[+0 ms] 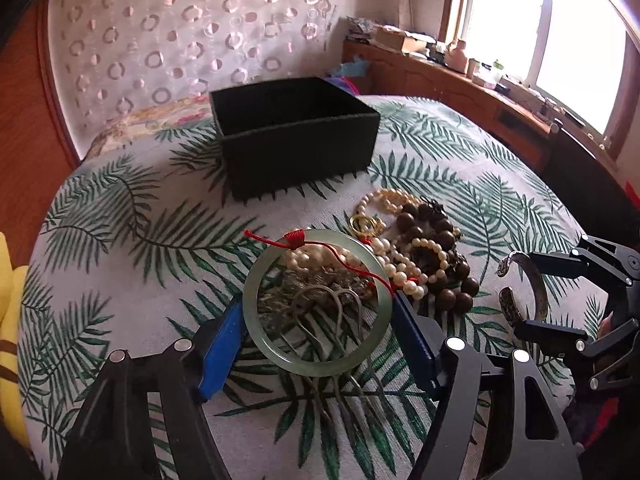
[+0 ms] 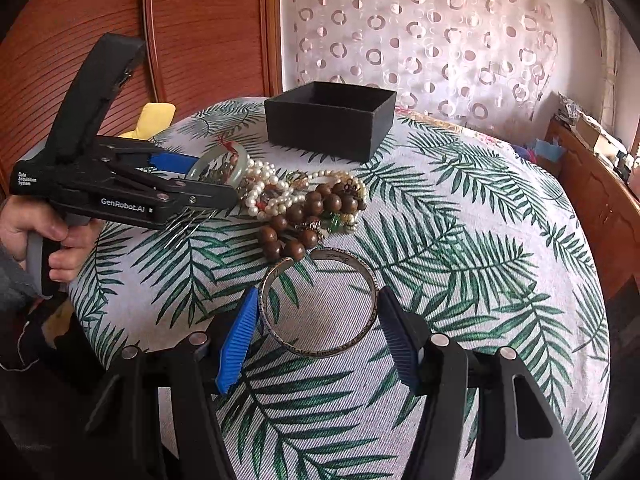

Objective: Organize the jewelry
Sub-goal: 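Place the jade bangle into the black box with the left tool while the right tool holds the cuff, then drop the metal cuff bracelet into the black box with the right tool, then grasp the silver hair comb with the left tool, then lift the hair comb with the left tool while the right tool grasps the pearl necklace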

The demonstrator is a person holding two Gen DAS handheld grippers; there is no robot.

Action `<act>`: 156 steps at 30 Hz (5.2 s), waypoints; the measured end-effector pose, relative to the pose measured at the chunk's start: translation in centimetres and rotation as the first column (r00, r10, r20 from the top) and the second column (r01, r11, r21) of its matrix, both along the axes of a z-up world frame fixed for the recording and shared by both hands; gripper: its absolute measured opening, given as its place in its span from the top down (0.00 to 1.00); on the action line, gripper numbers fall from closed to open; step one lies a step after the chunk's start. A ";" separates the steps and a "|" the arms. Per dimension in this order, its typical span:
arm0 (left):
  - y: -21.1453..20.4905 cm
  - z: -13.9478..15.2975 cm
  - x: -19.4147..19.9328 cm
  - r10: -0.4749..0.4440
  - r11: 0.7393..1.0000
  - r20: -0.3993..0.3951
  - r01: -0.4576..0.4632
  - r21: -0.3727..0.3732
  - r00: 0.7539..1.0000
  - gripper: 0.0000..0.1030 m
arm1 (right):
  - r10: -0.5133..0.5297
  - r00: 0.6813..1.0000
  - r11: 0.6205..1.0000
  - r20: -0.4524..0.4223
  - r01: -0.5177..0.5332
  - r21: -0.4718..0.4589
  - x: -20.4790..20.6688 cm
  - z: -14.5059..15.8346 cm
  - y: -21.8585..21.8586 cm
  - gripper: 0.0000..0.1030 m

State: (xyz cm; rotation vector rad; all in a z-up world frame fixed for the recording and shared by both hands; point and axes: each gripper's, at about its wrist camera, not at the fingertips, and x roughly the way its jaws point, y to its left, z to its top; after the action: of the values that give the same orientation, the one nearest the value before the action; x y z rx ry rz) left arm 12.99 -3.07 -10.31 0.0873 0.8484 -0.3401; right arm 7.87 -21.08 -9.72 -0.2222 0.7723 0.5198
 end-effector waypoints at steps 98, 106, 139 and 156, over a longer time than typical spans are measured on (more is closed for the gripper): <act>4.9 1.3 0.5 0.094 0.993 0.037 -0.092 -0.070 0.995 0.10 | 0.088 0.996 0.994 -0.021 -0.087 0.070 9.4 4.7 2.6 0.37; 2.5 0.6 -0.6 0.042 0.998 -0.002 -0.043 -0.047 0.999 0.10 | 0.054 0.998 0.997 -0.043 -0.052 0.054 5.6 2.1 1.1 0.27; 1.9 -0.7 -0.6 0.002 0.998 -0.023 0.000 0.066 1.000 0.46 | 0.041 0.998 0.998 -0.041 -0.040 0.041 3.8 0.0 1.5 0.22; 5.6 2.0 -2.8 0.101 0.994 0.069 -0.097 -0.054 0.993 0.46 | 0.121 0.992 0.992 -0.023 -0.120 0.030 4.3 1.5 4.1 0.42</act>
State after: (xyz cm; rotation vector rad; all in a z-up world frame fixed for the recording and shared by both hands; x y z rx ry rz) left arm 10.23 2.52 -8.29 0.0104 0.7698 -0.2634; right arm 12.18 -17.02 -8.22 -0.2370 0.7784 0.6489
